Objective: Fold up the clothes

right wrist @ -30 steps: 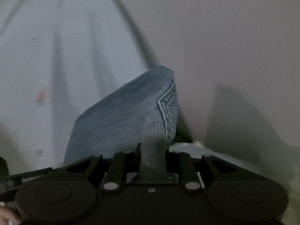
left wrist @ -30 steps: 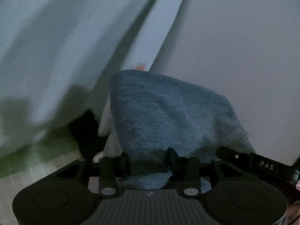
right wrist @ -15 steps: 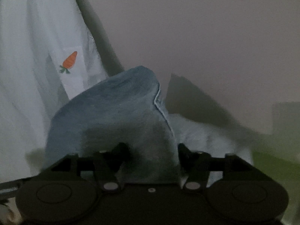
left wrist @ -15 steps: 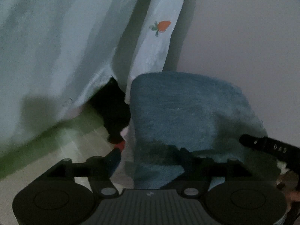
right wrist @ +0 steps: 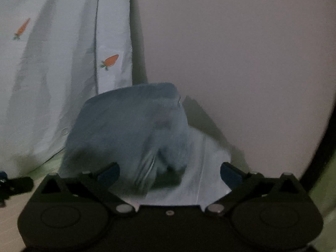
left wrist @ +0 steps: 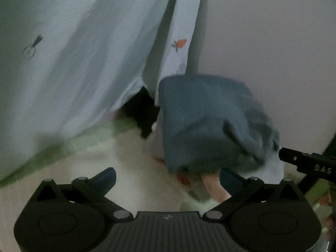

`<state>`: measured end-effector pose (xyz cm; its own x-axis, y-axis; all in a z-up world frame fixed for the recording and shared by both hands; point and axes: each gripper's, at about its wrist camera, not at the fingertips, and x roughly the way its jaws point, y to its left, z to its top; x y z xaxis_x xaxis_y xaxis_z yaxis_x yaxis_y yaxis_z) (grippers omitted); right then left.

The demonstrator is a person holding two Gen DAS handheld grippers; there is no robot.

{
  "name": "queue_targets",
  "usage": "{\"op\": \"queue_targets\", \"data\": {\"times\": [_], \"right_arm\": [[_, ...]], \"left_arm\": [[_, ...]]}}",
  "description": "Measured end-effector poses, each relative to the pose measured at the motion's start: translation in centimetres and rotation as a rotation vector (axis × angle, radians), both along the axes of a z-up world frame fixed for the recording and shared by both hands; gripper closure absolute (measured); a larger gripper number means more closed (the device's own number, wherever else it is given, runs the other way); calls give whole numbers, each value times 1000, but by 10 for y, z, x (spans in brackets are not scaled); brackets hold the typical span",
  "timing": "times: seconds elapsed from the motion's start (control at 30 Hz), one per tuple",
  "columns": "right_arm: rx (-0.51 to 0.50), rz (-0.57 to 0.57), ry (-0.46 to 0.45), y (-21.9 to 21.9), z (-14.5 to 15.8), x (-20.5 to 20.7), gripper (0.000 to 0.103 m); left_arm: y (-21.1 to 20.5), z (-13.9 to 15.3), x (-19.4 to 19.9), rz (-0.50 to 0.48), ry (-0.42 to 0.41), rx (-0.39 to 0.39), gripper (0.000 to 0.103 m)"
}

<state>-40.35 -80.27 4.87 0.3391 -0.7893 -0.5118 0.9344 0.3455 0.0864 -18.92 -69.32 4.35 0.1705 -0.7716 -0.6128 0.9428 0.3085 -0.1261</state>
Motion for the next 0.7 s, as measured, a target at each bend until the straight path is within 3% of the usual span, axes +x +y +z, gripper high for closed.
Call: {"op": "queue_targets", "data": {"times": [0.33, 0.7], "right_arm": [[0, 15, 29, 92, -24, -25, 0], [32, 69, 40, 123, -38, -37, 0]], "left_arm": [[68, -14, -42, 22, -24, 8, 0], [101, -12, -60, 56, -16, -1, 0]]}}
